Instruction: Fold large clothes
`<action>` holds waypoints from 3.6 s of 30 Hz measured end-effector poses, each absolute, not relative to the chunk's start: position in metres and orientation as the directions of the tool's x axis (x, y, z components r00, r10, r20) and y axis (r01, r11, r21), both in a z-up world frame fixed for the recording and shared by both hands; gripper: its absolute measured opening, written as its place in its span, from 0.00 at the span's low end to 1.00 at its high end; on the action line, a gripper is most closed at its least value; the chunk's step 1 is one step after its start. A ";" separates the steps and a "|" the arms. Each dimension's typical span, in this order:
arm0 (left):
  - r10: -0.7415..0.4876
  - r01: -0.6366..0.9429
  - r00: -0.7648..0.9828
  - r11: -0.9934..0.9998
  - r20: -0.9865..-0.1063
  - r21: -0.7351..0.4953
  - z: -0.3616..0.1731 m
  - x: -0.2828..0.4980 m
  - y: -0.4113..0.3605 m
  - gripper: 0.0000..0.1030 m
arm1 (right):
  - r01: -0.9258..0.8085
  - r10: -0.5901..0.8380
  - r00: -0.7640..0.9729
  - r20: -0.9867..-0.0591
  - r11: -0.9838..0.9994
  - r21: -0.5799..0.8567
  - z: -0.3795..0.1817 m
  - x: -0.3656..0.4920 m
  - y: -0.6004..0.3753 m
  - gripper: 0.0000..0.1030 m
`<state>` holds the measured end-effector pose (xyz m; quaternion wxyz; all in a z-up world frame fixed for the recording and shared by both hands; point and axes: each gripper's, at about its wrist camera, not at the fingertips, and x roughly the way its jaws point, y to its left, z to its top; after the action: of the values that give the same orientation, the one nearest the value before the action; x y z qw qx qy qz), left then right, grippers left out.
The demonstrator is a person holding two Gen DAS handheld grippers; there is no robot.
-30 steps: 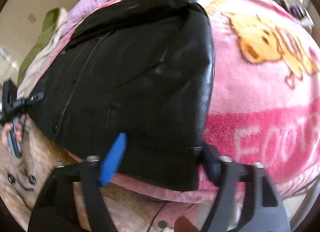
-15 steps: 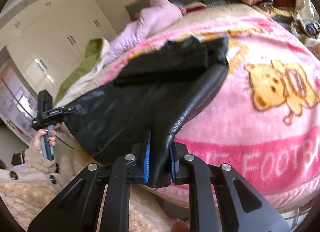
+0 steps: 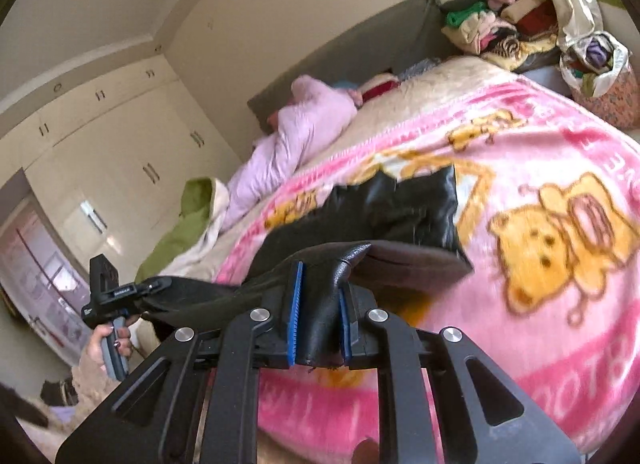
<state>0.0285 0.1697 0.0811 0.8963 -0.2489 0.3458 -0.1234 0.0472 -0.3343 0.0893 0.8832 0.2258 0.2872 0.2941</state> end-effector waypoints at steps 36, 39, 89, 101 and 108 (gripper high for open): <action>-0.172 -0.158 0.674 0.916 -0.718 -0.368 0.048 0.205 0.149 0.25 | -0.171 0.516 0.676 -0.526 0.804 0.569 0.038 0.241 -0.321 0.27; -0.184 -0.153 0.673 0.913 -0.716 -0.379 0.044 0.206 0.148 0.31 | -0.167 0.520 0.675 -0.524 0.799 0.577 0.036 0.243 -0.321 0.40; -0.025 -0.103 0.629 0.988 -0.777 -0.115 0.003 0.245 0.138 0.07 | -0.178 0.244 0.679 -0.693 0.970 0.167 -0.003 0.320 -0.282 0.14; -0.066 -0.146 0.735 0.957 -0.675 -0.253 0.036 0.258 0.152 0.04 | -0.149 0.295 0.767 -0.569 0.945 0.290 0.030 0.336 -0.299 0.11; -0.045 -0.170 0.686 0.960 -0.726 -0.221 0.000 0.279 0.145 0.07 | -0.043 0.247 0.698 -0.672 0.951 0.306 -0.020 0.357 -0.301 0.12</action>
<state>0.2794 0.1452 0.0002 0.9079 -0.1367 0.3947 0.0344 0.3572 -0.3012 -0.0199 0.9116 0.1346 0.3802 0.0795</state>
